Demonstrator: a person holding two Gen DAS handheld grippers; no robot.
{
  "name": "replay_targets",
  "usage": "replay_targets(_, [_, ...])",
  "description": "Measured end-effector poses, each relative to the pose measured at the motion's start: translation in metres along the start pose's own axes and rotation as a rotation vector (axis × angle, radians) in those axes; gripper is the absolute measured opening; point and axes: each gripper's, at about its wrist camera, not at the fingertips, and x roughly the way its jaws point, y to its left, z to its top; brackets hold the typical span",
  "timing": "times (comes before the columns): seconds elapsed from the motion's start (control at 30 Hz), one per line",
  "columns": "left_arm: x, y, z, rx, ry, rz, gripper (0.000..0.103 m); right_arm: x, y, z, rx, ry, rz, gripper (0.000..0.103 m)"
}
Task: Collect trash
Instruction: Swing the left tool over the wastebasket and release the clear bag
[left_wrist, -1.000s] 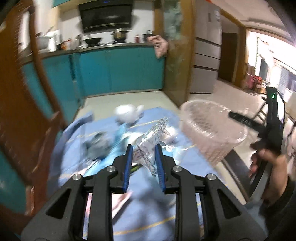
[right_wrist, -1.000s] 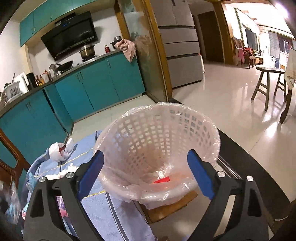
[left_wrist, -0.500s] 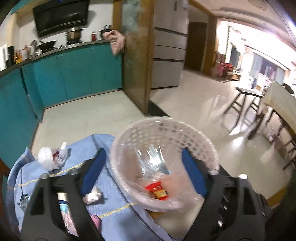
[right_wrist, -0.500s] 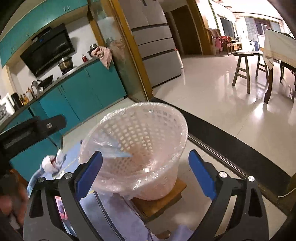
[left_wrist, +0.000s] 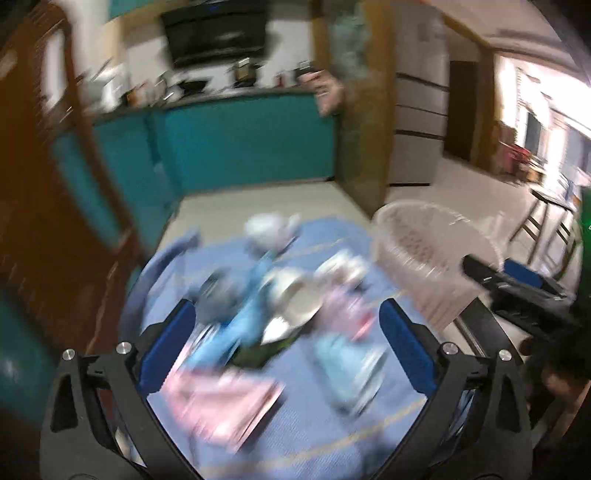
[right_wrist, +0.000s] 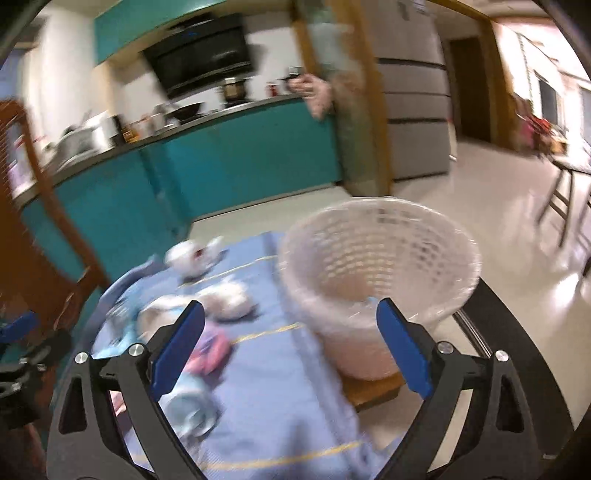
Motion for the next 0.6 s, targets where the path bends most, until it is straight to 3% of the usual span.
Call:
replay_targets(0.2, [-0.016, 0.026, -0.053, -0.037, 0.031, 0.107, 0.100, -0.035, 0.049, -0.039, -0.178, 0.014, 0.111, 0.092])
replay_targets(0.43, [-0.006, 0.042, -0.084, -0.092, 0.093, 0.104, 0.100, -0.043, 0.066, -0.062, -0.239, 0.063, 0.150, 0.092])
replay_targets(0.6, [-0.007, 0.045, -0.086, -0.108, 0.075, 0.097, 0.100, -0.041, 0.067, -0.062, -0.228, 0.073, 0.157, 0.092])
